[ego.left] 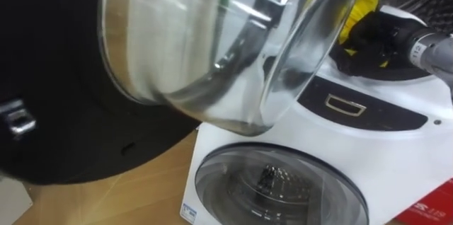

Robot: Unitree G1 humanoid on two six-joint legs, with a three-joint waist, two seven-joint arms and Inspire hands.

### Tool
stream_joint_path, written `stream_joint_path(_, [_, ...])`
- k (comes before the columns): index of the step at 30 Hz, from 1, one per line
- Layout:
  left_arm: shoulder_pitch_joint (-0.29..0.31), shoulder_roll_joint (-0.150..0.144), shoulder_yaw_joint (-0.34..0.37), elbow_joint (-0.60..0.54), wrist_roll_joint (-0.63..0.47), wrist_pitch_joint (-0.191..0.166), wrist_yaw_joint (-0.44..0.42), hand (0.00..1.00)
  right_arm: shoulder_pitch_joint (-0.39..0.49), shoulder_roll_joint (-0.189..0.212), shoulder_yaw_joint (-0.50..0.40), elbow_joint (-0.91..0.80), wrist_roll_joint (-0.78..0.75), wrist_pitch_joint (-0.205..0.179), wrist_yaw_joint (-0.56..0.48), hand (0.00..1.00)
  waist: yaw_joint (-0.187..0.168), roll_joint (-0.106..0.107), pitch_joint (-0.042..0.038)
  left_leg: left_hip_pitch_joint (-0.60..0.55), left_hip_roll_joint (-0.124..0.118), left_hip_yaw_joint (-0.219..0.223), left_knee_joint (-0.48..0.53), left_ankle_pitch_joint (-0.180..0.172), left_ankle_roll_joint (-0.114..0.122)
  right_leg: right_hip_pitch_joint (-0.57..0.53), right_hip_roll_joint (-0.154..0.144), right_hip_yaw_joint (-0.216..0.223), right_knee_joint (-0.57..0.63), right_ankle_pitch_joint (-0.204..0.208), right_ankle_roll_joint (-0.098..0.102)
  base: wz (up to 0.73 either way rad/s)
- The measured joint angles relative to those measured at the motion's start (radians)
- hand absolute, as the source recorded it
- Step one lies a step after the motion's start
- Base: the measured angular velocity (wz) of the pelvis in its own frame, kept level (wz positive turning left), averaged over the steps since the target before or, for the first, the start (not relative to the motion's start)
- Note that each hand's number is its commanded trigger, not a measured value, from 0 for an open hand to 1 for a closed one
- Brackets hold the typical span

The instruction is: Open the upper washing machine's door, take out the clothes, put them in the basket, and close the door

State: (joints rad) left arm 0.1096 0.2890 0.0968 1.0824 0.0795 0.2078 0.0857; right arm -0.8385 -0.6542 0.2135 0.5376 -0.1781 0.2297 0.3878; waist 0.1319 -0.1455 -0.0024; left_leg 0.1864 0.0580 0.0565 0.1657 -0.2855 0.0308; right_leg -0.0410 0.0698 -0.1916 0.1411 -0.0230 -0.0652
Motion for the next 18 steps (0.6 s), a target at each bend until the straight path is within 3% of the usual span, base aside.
stream_joint_path(7, [0.019,0.001,0.019,-0.001,-0.002,-0.016,-0.001,0.0,0.012,-0.001,0.002,-0.102,0.008,0.013,0.008,1.0,-0.021,0.007,-0.0028,-0.003,0.006,0.04,0.001,0.0,0.0,-0.008,0.008,0.025,-0.007,0.001,-0.002,-0.11])
stream_joint_path(13, [0.037,0.001,0.019,-0.004,-0.008,-0.022,0.0,0.0,0.058,-0.004,0.002,-0.245,-0.024,0.034,0.003,1.0,-0.05,0.021,-0.0127,-0.007,0.003,0.067,0.005,0.005,-0.009,-0.014,0.014,0.049,-0.008,0.001,-0.002,-0.07])
stream_joint_path(14, [0.046,0.0,0.019,-0.001,-0.008,-0.026,0.0,0.0,0.09,-0.004,0.002,-0.304,-0.052,0.035,-0.01,1.0,-0.052,0.022,-0.013,-0.011,0.002,0.091,0.025,0.008,-0.014,-0.009,0.009,0.066,-0.009,0.002,-0.003,0.0])
stream_joint_path(15, [0.057,-0.006,0.016,0.01,-0.008,-0.029,0.0,0.0,0.131,-0.004,0.002,-0.351,-0.069,0.039,-0.032,1.0,-0.052,0.015,-0.0127,-0.049,0.002,0.103,0.11,-0.002,-0.041,0.005,-0.012,0.142,-0.014,0.003,-0.004,0.1])
stream_joint_path(16, [0.058,-0.01,0.015,0.021,-0.008,-0.035,0.001,0.0,0.152,-0.004,0.0,-0.372,-0.074,0.051,-0.042,1.0,-0.054,0.012,-0.0156,-0.066,-0.002,0.098,0.124,-0.005,-0.055,0.006,-0.023,0.197,-0.014,0.004,-0.002,0.53])
stream_joint_path(17, [0.05,-0.01,0.011,0.026,-0.007,-0.04,0.007,0.0,0.191,-0.014,-0.015,-0.418,-0.093,0.077,-0.062,1.0,-0.074,0.005,-0.0151,-0.099,0.009,0.071,0.045,0.01,-0.064,-0.001,-0.037,0.256,-0.005,0.007,0.009,0.48])
stream_joint_path(18, [0.043,-0.009,0.0,0.014,-0.002,-0.045,0.029,0.0,0.22,-0.03,-0.045,-0.461,-0.104,0.101,-0.058,1.0,-0.074,-0.002,-0.0167,-0.116,0.024,0.083,-0.01,0.083,-0.045,-0.032,-0.042,0.284,0.013,-0.001,0.041,0.19])
